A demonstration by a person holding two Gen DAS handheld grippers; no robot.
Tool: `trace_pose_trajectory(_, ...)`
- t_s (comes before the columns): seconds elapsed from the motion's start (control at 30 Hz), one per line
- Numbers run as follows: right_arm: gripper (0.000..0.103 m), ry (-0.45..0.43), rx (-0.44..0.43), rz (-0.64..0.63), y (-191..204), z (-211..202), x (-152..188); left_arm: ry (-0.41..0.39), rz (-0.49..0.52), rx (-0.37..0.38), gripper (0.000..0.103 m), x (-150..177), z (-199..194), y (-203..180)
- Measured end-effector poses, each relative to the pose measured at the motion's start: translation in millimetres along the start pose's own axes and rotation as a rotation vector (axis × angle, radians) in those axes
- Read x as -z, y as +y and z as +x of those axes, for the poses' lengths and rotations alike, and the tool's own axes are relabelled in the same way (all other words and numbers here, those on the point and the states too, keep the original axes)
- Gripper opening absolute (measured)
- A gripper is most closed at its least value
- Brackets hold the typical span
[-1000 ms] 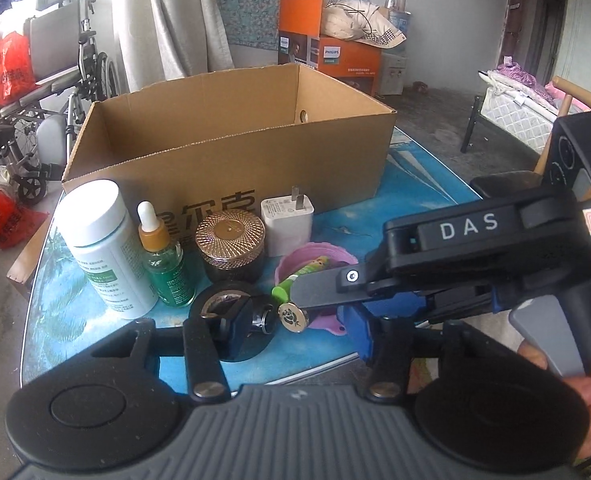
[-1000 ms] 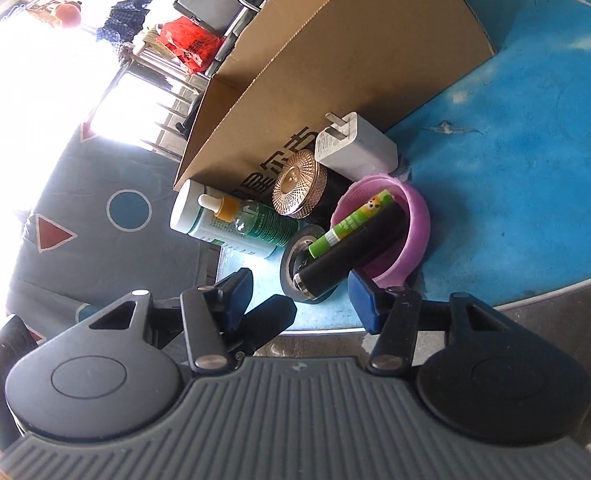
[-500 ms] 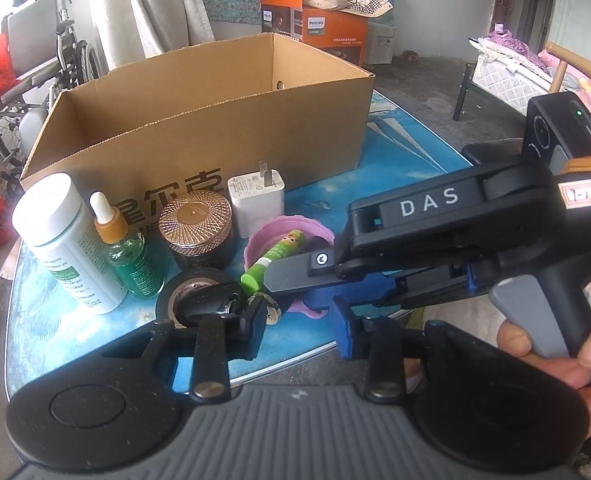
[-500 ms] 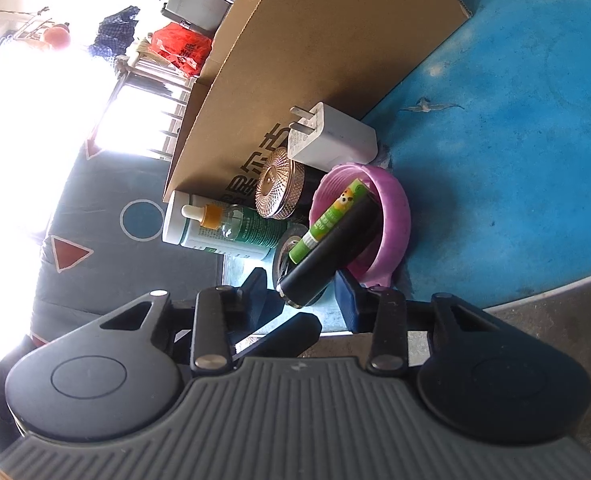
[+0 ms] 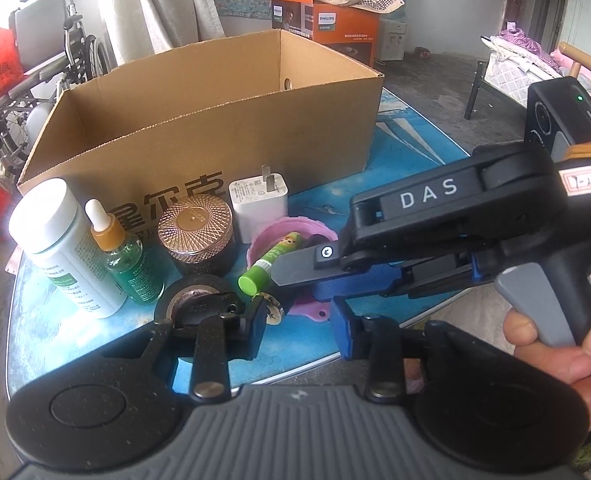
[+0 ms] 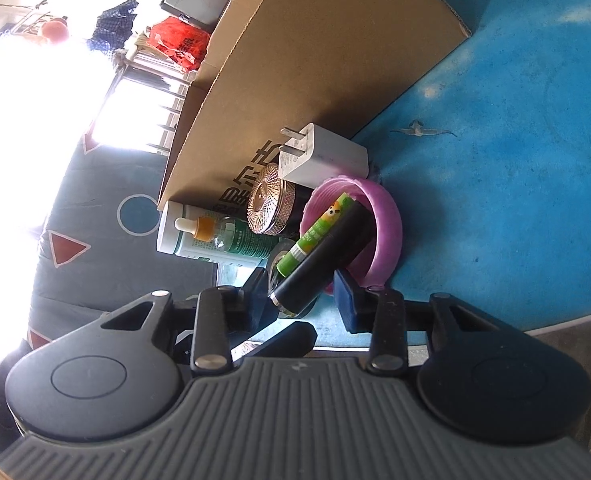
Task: Organize rigid objects
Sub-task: 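Reach the right tool to the black cylinder on the pink cup and grasp it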
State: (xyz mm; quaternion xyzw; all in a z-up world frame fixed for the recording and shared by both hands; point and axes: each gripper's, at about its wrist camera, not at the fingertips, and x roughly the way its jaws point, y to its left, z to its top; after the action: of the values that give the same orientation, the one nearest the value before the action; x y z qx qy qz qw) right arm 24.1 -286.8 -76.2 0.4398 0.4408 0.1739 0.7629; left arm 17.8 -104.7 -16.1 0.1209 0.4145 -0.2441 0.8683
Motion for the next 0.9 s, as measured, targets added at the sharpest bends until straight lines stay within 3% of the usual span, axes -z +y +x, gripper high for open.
trace_pose_trajectory(0.5,0.035,0.034,0.111,-0.022,8.9,5.2,-17.3,-0.025,-0.004,0.041,0.036,-5.0,4.0,5.3)
trace_pose_trajectory(0.7,0.035,0.064,0.164,-0.052,14.3,16.0,-22.9,-0.018,-0.002,0.06,0.03,-8.1,10.7,4.8)
trace_pose_trajectory(0.9,0.025,0.053,0.147,-0.027,9.1,17.5,-24.7,0.007,-0.02,0.069,0.027,-11.9,17.3,8.8)
